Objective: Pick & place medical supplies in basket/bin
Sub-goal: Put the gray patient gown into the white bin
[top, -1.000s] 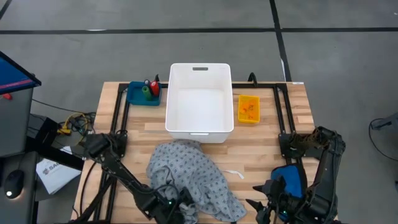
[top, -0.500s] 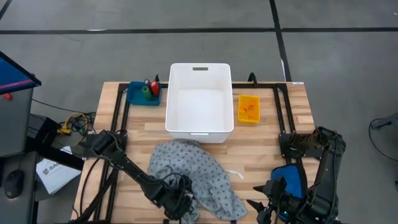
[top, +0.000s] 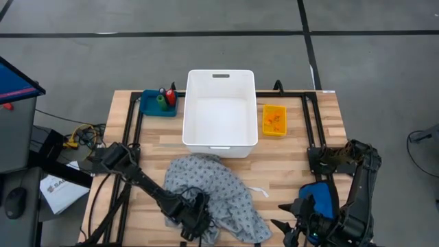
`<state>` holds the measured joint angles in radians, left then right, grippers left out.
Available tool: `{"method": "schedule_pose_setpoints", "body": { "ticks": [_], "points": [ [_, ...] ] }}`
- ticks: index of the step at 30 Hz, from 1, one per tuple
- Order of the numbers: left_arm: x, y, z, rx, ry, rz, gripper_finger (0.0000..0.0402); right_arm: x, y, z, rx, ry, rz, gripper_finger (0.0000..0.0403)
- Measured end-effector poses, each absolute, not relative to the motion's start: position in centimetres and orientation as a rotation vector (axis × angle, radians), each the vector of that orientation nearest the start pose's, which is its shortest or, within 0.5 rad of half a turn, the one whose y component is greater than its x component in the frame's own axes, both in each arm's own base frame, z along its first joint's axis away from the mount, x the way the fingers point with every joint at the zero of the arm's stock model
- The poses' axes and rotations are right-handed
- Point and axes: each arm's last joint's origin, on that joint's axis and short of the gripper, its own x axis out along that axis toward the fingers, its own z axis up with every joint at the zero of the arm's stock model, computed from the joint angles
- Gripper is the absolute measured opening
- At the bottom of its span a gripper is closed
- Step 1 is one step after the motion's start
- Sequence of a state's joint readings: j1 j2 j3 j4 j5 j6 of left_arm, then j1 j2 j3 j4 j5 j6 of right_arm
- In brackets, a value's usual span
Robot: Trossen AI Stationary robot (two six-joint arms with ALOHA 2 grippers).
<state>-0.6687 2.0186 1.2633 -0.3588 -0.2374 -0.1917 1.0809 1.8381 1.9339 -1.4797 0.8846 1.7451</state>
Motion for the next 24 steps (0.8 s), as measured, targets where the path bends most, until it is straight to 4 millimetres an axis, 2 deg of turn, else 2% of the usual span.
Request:
{"method": "schedule_pose_setpoints", "body": {
  "ticks": [9,12,17,24],
  "points": [
    [32.2,-22.9,13.3,0.235,1.040,-0.209,0.0023,18.2,29.3,35.7,0.497,0.585,-0.455,0.0256],
    [32.5,-22.6,14.7,0.196,0.996,-0.212,0.0012,18.2,29.3,35.7,0.493,0.584,-0.452,0.0256],
    [32.5,-22.1,20.1,0.110,0.798,-0.224,0.0006,17.9,29.5,35.8,0.478,0.554,-0.441,0.0256],
    [30.3,-20.2,29.3,-0.019,0.484,-0.203,0.0004,17.5,29.6,35.8,0.456,0.522,-0.434,0.0251]
  ]
}}
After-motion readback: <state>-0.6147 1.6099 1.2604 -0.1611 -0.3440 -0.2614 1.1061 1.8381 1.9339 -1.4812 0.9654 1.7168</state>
